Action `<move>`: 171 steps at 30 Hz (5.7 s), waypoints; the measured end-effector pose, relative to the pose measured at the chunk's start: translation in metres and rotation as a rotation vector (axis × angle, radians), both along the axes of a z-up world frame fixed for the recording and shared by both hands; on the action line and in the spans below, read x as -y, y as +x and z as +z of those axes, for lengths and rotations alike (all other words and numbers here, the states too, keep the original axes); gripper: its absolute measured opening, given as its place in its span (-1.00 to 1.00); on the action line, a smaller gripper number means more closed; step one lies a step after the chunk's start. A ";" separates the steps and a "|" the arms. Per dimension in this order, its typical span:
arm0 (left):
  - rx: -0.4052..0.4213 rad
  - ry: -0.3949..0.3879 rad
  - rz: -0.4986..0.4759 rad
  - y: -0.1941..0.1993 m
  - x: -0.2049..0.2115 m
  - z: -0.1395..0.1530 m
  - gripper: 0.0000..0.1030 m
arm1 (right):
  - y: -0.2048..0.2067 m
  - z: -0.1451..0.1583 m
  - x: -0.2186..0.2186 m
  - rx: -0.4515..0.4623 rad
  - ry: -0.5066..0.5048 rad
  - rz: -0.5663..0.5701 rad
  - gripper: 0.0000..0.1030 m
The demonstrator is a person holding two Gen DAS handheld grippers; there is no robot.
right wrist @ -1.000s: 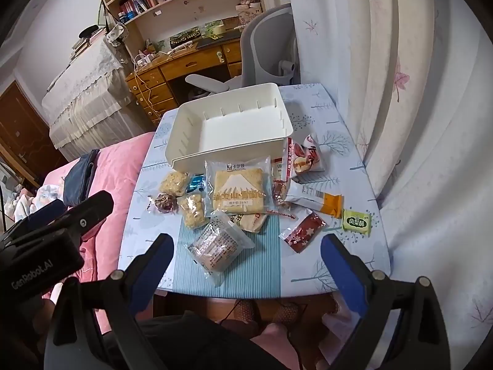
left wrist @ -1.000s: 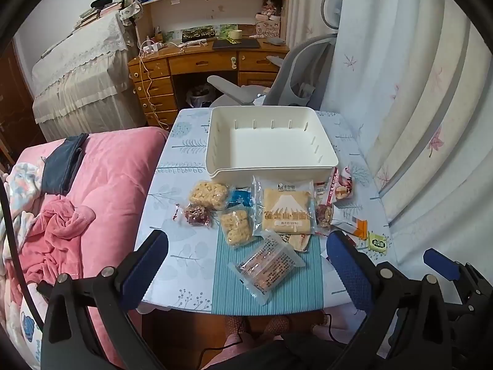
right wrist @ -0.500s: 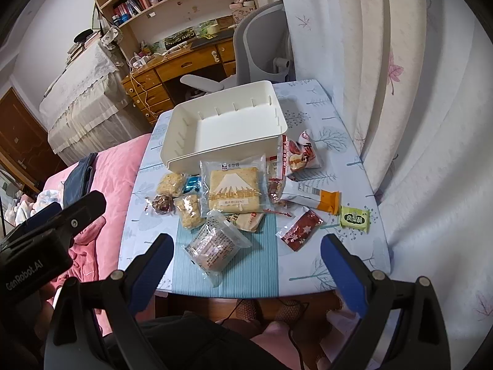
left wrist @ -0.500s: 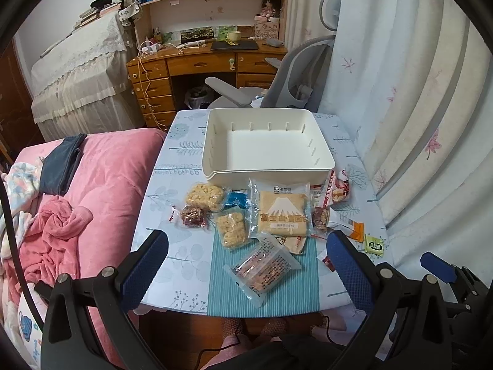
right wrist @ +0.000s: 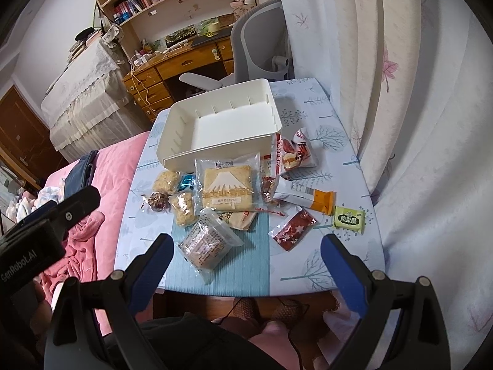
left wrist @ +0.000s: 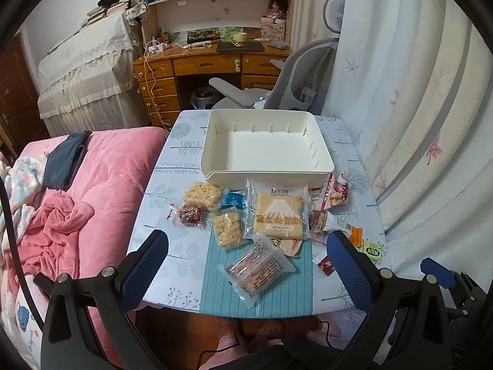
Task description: Organize snacks
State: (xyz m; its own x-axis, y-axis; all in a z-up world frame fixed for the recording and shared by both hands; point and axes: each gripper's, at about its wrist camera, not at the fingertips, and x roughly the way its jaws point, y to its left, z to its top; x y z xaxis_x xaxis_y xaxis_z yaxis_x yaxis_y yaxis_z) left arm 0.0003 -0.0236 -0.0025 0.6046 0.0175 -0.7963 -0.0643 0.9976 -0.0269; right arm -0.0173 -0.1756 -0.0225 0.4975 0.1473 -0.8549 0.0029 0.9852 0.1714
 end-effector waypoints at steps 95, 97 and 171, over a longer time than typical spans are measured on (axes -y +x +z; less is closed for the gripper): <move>-0.628 -0.126 -0.019 0.133 -0.046 -0.138 0.61 | 0.143 -0.116 0.058 -0.417 0.262 -0.314 -0.24; -0.592 -0.111 -0.021 0.140 -0.044 -0.120 0.61 | 0.153 -0.112 0.053 -0.375 0.290 -0.296 -0.24; -0.240 -0.225 0.089 0.031 -0.084 -0.094 0.98 | 0.081 -0.093 0.011 -0.194 0.346 -0.021 0.47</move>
State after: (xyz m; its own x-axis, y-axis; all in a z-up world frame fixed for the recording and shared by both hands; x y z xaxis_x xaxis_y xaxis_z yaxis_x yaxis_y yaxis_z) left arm 0.0313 0.0604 -0.0968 0.4037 -0.1305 -0.9055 -0.1822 0.9585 -0.2194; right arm 0.0636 -0.1863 -0.1154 0.3379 0.4342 -0.8350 0.0874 0.8689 0.4872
